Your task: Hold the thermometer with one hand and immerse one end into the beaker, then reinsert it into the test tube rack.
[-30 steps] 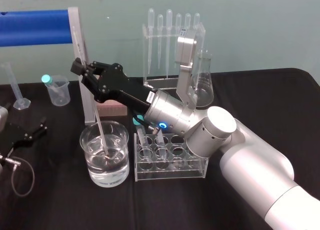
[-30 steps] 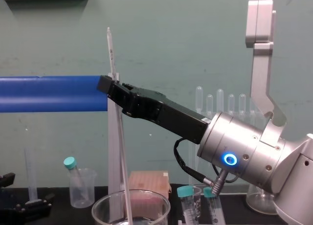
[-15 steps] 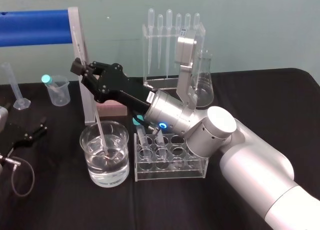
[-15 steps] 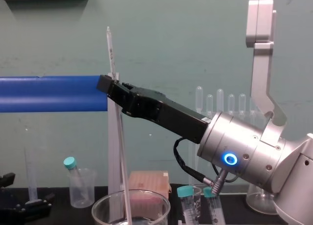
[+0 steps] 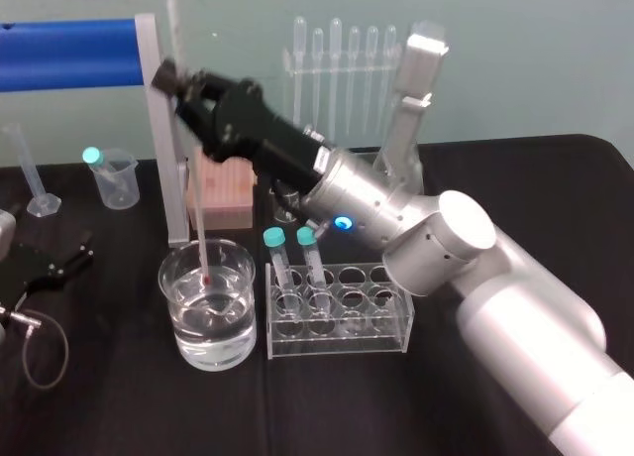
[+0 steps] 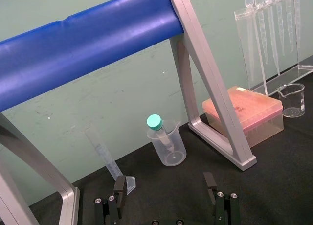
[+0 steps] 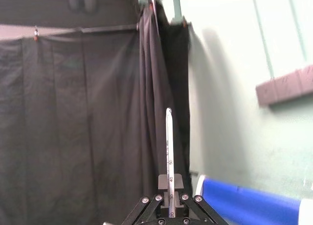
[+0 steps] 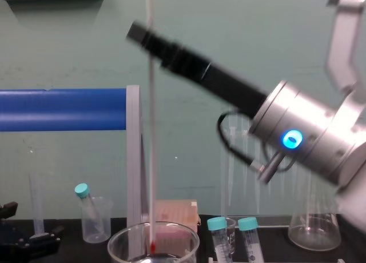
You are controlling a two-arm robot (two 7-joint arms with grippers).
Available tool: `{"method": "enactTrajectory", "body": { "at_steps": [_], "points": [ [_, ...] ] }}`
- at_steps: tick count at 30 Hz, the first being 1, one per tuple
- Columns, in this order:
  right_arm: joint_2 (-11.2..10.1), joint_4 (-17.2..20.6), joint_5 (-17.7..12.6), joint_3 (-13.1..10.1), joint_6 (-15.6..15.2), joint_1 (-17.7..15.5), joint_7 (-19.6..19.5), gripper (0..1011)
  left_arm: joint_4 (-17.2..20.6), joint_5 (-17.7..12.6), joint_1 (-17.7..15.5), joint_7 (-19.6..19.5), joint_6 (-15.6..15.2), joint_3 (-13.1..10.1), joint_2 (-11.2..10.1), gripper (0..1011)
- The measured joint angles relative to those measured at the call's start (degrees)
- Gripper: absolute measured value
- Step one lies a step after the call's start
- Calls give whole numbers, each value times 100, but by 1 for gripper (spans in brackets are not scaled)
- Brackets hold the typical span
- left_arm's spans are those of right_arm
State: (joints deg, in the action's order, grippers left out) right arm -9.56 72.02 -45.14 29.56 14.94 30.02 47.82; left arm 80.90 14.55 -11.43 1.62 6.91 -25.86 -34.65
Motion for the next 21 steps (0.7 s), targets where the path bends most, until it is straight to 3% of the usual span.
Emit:
{"method": "enactTrajectory", "body": {
  "at_steps": [6,9,12,17,21],
  "points": [
    [-284,733,-74,-302,161,-172,-302,57,0,0,0,0,0,0,0,1008],
    [-615,1321,51,-586,238,-350,-688,57,0,0,0,0,0,0,0,1008],
    [-848,1651,181,-771,241,-524,-960,57,0,0,0,0,0,0,0,1008],
    [-1279,2218,354,-1197,189,-1054,-1433,57,0,0,0,0,0,0,0,1008],
    [-1524,2417,460,-1442,199,-1427,-1529,57,0,0,0,0,0,0,0,1008]
  ]
}}
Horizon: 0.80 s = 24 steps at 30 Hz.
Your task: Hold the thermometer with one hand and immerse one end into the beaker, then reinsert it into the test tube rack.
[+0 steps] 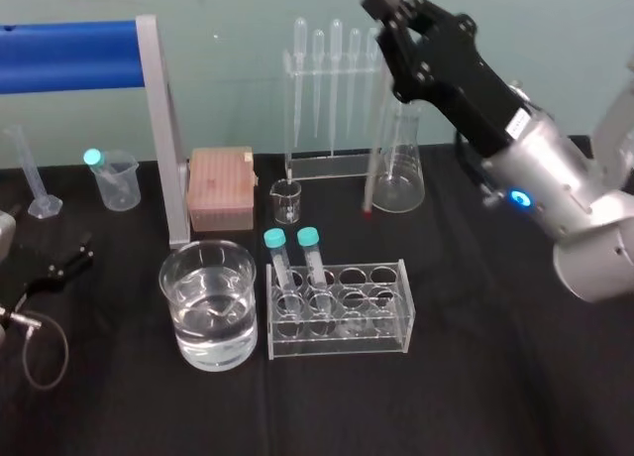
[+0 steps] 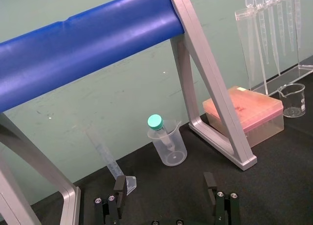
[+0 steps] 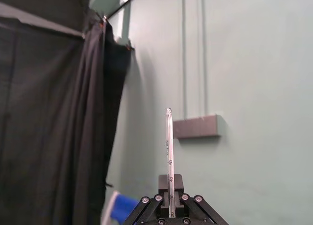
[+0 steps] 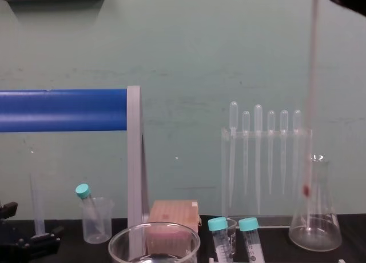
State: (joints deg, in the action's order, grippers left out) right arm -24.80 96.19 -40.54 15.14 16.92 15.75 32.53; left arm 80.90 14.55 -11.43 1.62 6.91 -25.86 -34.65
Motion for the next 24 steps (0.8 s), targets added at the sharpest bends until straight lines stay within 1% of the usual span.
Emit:
{"method": "enactTrajectory", "body": {
  "at_steps": [2,3,4,8,9,11,12,17,24],
  "points": [
    [-98,18,35,-104,15,-173,2,57,0,0,0,0,0,0,0,1008],
    [-98,18,35,-104,15,-173,2,57,0,0,0,0,0,0,0,1008],
    [-128,13,39,-150,29,-257,8,57,0,0,0,0,0,0,0,1008],
    [-113,-166,2,-236,120,-418,120,57,0,0,0,0,0,0,0,1008],
    [-113,-166,2,-236,120,-418,120,57,0,0,0,0,0,0,0,1008],
    [-62,-336,-52,-258,160,-460,205,57,0,0,0,0,0,0,0,1008],
    [-62,-336,-52,-258,160,-460,205,57,0,0,0,0,0,0,0,1008],
    [-13,-570,-101,-272,167,-477,315,57,0,0,0,0,0,0,0,1008],
    [6,-906,-88,-201,132,-350,493,57,0,0,0,0,0,0,0,1008]
  ]
}}
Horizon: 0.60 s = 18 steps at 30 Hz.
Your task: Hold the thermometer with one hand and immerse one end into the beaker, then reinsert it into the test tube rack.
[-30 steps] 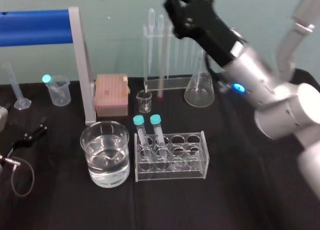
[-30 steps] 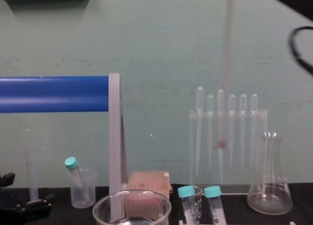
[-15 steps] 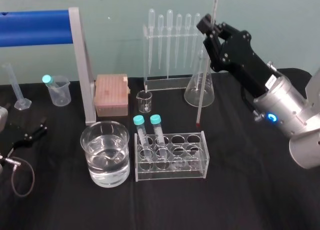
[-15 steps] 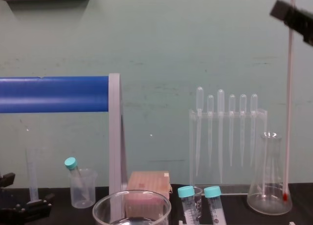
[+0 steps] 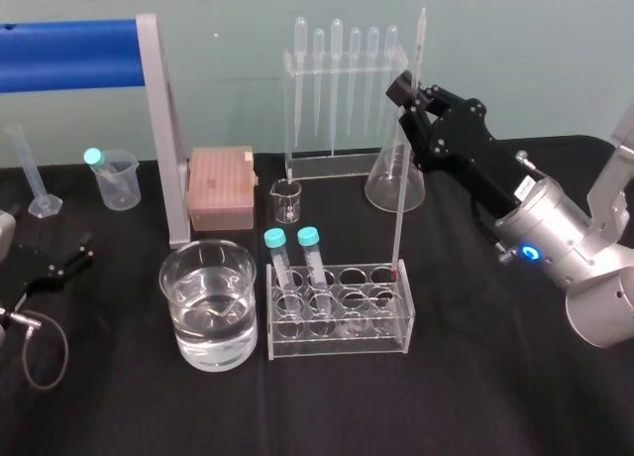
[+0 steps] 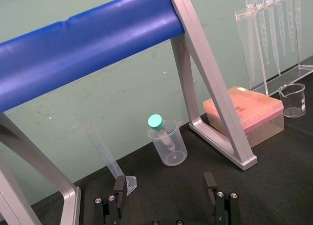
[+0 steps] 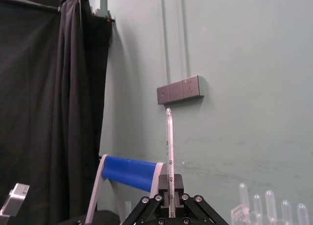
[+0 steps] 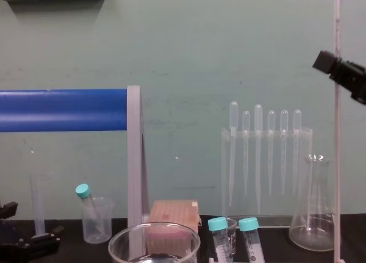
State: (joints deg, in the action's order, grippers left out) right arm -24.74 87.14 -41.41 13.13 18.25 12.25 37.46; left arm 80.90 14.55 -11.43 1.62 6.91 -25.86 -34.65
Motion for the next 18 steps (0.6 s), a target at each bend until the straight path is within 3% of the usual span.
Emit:
{"method": "enactTrajectory", "body": {
  "at_steps": [18],
  "points": [
    [129,-637,8,245,6,330,313,57,0,0,0,0,0,0,0,1008]
  ]
}}
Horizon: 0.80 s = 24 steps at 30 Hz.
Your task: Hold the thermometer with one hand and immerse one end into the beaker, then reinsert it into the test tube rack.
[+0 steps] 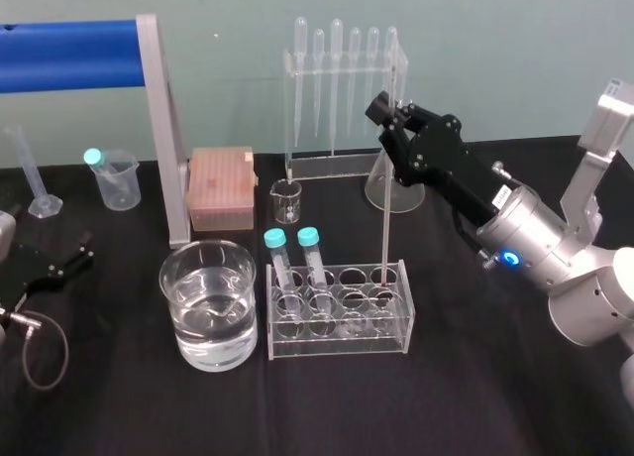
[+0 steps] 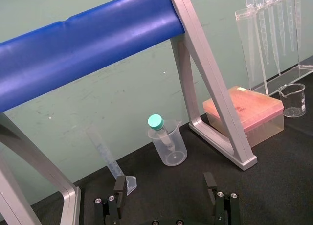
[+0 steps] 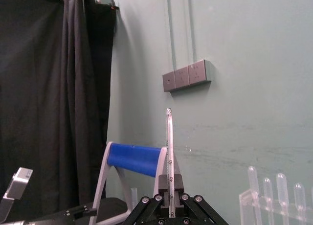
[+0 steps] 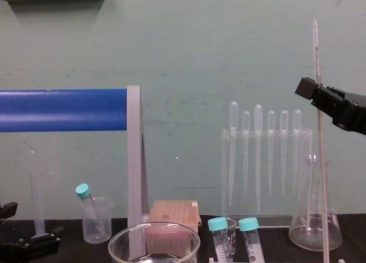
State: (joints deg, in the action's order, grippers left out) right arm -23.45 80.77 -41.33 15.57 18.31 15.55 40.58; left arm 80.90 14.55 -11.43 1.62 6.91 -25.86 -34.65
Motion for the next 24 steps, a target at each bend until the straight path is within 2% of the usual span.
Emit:
{"method": "enactTrajectory", "body": {
  "at_steps": [13,24],
  "points": [
    [147,-440,-7,129,75,109,173,57,0,0,0,0,0,0,0,1008],
    [173,-569,-42,167,-9,118,179,56,0,0,0,0,0,0,0,1008]
  ]
}}
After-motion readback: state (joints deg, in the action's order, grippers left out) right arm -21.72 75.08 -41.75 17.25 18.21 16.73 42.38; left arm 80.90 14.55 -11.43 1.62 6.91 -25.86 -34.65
